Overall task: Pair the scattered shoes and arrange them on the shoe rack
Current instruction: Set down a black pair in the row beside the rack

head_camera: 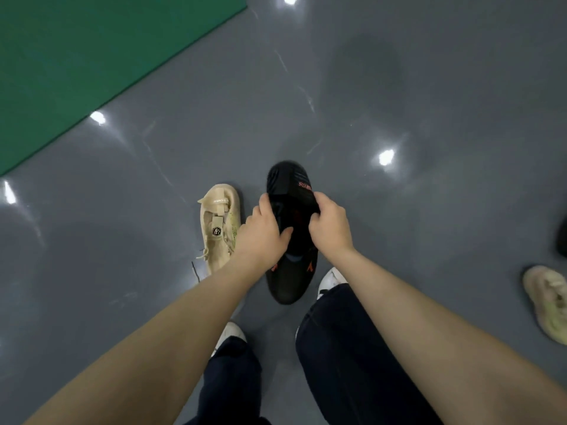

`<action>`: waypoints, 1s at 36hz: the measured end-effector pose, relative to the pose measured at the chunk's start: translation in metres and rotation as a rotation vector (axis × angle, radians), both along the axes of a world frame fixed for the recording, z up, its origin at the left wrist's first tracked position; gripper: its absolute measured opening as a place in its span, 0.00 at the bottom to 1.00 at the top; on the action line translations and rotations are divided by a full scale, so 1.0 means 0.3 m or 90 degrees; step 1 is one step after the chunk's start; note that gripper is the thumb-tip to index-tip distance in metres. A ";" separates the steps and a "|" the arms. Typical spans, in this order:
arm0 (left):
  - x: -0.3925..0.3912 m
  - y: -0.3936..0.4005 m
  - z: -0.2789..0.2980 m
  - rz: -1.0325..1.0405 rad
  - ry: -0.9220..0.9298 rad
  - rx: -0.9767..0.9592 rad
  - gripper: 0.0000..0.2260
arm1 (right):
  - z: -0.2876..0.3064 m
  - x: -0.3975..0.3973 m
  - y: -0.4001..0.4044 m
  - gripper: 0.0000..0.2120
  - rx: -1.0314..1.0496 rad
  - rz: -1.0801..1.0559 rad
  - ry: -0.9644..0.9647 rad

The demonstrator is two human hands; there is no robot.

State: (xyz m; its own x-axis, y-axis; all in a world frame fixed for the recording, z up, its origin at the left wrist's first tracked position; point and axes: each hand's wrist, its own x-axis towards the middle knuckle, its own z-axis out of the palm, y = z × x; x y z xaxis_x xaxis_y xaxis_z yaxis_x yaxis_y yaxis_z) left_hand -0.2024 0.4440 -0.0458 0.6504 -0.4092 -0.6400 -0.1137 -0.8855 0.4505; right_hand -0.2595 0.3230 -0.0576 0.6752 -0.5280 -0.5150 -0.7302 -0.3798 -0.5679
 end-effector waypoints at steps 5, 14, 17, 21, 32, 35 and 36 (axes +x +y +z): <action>0.004 -0.032 0.294 -0.040 -0.077 -0.005 0.34 | 0.320 -0.027 -0.026 0.21 0.032 -0.077 -0.057; -0.049 -0.114 0.744 -0.152 -0.113 0.003 0.16 | 0.772 -0.151 -0.046 0.21 0.033 -0.191 -0.139; -0.094 -0.166 0.863 -0.232 -0.177 0.000 0.13 | 0.884 -0.214 -0.075 0.19 0.033 -0.237 -0.141; -0.137 -0.258 0.941 -0.330 -0.265 0.002 0.12 | 0.958 -0.273 -0.154 0.19 0.009 -0.254 -0.141; -0.276 -0.616 1.015 -0.381 -0.255 -0.022 0.11 | 1.045 -0.452 -0.460 0.20 -0.073 -0.232 -0.092; -0.322 -0.734 1.059 -0.388 -0.237 -0.033 0.12 | 1.088 -0.512 -0.572 0.21 -0.108 -0.230 -0.049; -0.339 -0.779 1.078 -0.390 -0.233 -0.042 0.11 | 1.105 -0.533 -0.614 0.20 -0.114 -0.238 -0.044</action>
